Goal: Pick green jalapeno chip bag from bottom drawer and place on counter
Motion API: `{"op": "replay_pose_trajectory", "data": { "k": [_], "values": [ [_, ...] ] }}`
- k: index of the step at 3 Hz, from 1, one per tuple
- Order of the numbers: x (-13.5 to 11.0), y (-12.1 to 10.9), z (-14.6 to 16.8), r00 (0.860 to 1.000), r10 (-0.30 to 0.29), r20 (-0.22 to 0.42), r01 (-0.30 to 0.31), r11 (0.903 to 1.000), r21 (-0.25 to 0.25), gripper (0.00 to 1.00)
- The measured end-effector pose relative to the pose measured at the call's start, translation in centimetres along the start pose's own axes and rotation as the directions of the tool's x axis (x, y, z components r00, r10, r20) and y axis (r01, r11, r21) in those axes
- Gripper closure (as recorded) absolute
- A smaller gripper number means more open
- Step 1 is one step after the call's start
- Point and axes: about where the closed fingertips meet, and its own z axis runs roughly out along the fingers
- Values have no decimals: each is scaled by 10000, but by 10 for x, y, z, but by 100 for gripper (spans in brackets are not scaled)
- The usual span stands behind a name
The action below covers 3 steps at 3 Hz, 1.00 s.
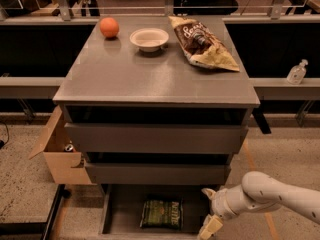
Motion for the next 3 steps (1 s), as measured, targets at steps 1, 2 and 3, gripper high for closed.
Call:
{"op": "replay_pose_trajectory", "data": {
  "k": [1,2,3],
  "values": [
    [4,-4,9,9999,-22,130,23,9999,-112,0],
    [12,-12,25,9991,-165,387,177,9993,-319,0],
    [17,-19,40,9983,-242,538,270,9983,-512,0]
  ]
}}
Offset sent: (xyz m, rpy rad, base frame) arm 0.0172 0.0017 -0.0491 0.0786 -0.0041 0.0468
